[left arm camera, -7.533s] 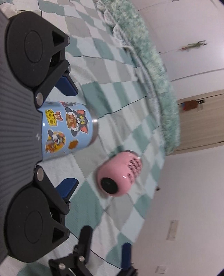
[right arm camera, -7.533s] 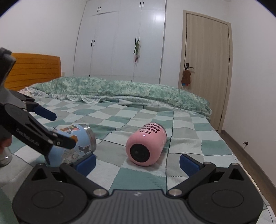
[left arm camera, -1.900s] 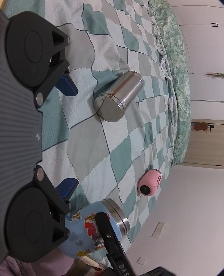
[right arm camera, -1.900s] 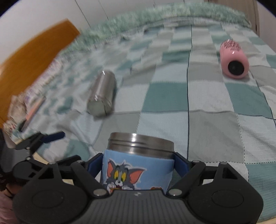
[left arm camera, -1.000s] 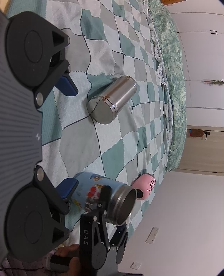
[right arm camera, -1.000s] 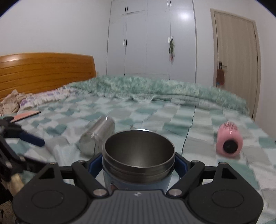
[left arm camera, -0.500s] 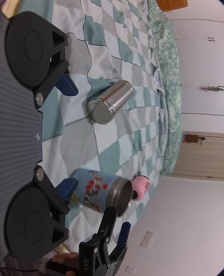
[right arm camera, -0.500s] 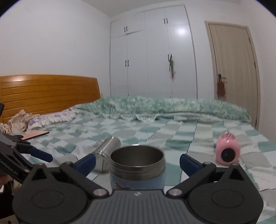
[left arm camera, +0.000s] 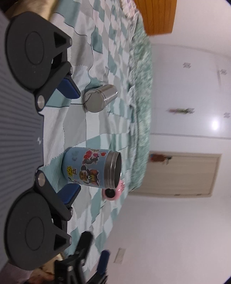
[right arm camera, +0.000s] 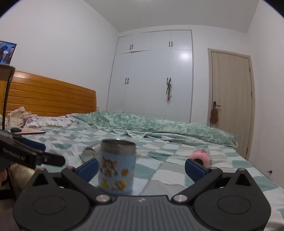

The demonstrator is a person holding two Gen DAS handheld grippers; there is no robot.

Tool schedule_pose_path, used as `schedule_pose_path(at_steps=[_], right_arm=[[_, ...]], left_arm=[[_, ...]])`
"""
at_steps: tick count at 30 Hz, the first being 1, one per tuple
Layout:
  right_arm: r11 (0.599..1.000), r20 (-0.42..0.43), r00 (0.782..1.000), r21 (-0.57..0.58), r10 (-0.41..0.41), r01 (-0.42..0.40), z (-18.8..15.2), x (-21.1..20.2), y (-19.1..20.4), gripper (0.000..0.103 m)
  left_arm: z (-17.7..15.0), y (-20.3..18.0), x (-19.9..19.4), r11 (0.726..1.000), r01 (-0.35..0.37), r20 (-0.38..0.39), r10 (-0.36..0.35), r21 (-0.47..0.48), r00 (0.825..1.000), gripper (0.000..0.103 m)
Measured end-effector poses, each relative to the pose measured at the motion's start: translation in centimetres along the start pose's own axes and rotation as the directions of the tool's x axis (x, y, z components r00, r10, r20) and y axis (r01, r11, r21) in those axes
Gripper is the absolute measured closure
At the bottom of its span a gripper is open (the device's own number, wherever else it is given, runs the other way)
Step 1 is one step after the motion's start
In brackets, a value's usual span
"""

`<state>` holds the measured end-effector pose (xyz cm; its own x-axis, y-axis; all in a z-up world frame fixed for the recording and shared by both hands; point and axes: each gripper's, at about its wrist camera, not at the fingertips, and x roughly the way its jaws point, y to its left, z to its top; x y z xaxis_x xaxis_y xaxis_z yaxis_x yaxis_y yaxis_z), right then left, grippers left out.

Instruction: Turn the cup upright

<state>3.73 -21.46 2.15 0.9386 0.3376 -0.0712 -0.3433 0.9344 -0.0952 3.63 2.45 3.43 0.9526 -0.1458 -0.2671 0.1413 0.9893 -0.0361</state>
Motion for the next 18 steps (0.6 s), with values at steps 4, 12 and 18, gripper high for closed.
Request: schedule_pose_path(at_steps=[4,12,18], right_arm=[[0.999,0.02,0.999,0.003,-0.041,0.041,-2.3,-1.8,-0.7,0.0],[0.997,0.063,0.996,0.035,-0.069,0.067,-4.4,-3.4,-1.4,0.0],[0.996,0.068,0.995,0.047,-0.075,0.072,-4.5,-3.7,-1.5,0.0]], left_arm=[[-2.0,-1.8,-0.7,0.998,-0.061,0.11,0.059,0.013,0.992,0.0],[-4.3,-3.2,-0.6,0.992,-0.117,0.148,0.109,0.043,0.983,0.0],[-4.4,-2.8,-0.7,0.994,-0.108,0.151,0.104,0.022,0.983,0.0]])
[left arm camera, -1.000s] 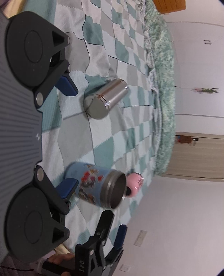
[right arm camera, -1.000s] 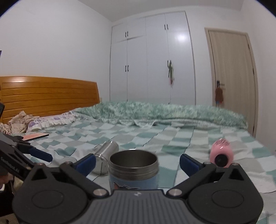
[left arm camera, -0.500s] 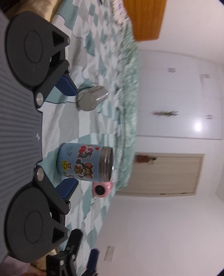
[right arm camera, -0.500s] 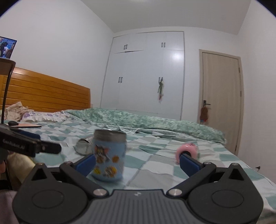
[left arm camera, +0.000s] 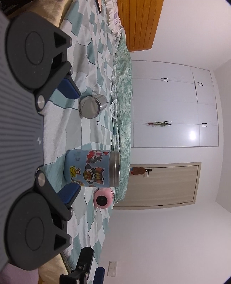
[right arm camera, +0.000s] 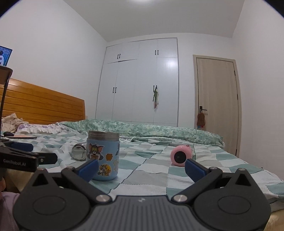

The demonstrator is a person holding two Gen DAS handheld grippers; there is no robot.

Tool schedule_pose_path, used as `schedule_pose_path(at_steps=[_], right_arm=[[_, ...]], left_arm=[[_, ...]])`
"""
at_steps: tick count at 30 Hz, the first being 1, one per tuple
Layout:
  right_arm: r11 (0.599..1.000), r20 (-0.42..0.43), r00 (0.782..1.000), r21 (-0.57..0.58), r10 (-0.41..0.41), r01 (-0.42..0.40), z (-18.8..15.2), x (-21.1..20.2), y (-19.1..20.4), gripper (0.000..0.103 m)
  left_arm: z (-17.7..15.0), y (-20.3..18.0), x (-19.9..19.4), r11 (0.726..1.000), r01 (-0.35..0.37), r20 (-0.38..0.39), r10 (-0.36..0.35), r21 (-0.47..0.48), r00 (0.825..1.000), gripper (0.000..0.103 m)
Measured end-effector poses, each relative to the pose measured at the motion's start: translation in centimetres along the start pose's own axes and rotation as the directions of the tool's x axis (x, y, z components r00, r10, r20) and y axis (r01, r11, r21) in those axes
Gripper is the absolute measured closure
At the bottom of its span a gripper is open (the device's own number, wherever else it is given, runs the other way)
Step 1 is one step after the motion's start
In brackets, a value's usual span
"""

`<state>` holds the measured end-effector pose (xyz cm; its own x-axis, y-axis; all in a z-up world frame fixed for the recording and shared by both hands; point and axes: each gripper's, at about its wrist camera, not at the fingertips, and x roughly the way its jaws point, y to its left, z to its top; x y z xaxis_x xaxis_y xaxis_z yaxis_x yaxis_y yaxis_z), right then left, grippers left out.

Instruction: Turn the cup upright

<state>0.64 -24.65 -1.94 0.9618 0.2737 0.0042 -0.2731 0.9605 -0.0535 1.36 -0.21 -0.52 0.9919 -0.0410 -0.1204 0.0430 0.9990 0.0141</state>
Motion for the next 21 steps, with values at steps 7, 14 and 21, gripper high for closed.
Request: schedule_pose_path(at_steps=[7,14,21], right_arm=[[1.0,0.0,1.0,0.0,-0.003,0.003,-0.03,0.24,0.03,0.0],[1.0,0.002,1.0,0.0,-0.003,0.003,-0.05,0.17,0.05,0.0],[1.0,0.002,1.0,0.0,-0.003,0.003,-0.06,0.12,0.07,0.0]], left_arm=[[-0.1,0.13,-0.15,1.0,0.006,0.002,-0.006,0.003,1.0,0.0],[-0.11,-0.11,-0.27,1.0,0.007,0.0,-0.007,0.005,1.0,0.0],[-0.1,-0.17,-0.28,1.0,0.007,0.002,-0.007,0.003,1.0,0.0]])
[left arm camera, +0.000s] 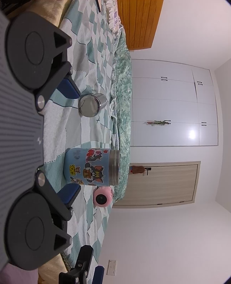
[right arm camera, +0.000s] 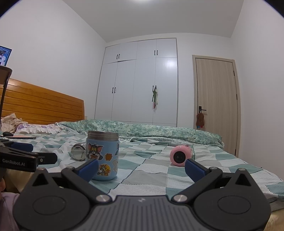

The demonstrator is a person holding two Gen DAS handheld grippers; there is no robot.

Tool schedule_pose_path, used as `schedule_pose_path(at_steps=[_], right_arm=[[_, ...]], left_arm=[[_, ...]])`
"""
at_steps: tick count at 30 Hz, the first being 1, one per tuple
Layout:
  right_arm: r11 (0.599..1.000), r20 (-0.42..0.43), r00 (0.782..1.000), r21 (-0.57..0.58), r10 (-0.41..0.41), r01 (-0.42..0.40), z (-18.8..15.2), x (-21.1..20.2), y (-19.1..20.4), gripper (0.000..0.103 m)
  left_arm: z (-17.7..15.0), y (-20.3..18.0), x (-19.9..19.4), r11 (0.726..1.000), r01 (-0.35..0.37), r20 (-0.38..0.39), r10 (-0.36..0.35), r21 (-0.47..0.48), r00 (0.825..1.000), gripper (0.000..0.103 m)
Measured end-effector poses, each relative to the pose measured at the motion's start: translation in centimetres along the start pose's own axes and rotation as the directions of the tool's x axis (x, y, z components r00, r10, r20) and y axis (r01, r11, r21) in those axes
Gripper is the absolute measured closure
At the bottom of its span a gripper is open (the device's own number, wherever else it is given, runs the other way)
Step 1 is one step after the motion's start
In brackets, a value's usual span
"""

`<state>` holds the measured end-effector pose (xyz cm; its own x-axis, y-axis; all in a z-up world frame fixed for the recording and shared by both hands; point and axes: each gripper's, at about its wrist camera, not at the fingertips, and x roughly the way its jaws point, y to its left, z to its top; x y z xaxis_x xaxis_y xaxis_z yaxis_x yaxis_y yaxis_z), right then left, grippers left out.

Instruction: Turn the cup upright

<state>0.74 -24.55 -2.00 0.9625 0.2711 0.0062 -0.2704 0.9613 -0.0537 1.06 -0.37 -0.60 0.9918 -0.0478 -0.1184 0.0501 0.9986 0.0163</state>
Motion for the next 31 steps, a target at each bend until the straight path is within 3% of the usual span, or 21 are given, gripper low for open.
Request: schedule_pose_path(at_steps=[31], right_arm=[[1.0,-0.005,1.0,-0.003,-0.001,0.001,-0.1,0.05,0.07,0.0]], left_arm=[[0.03,-0.05,-0.1,1.0,0.01,0.009,-0.01,-0.011,1.0,0.0]])
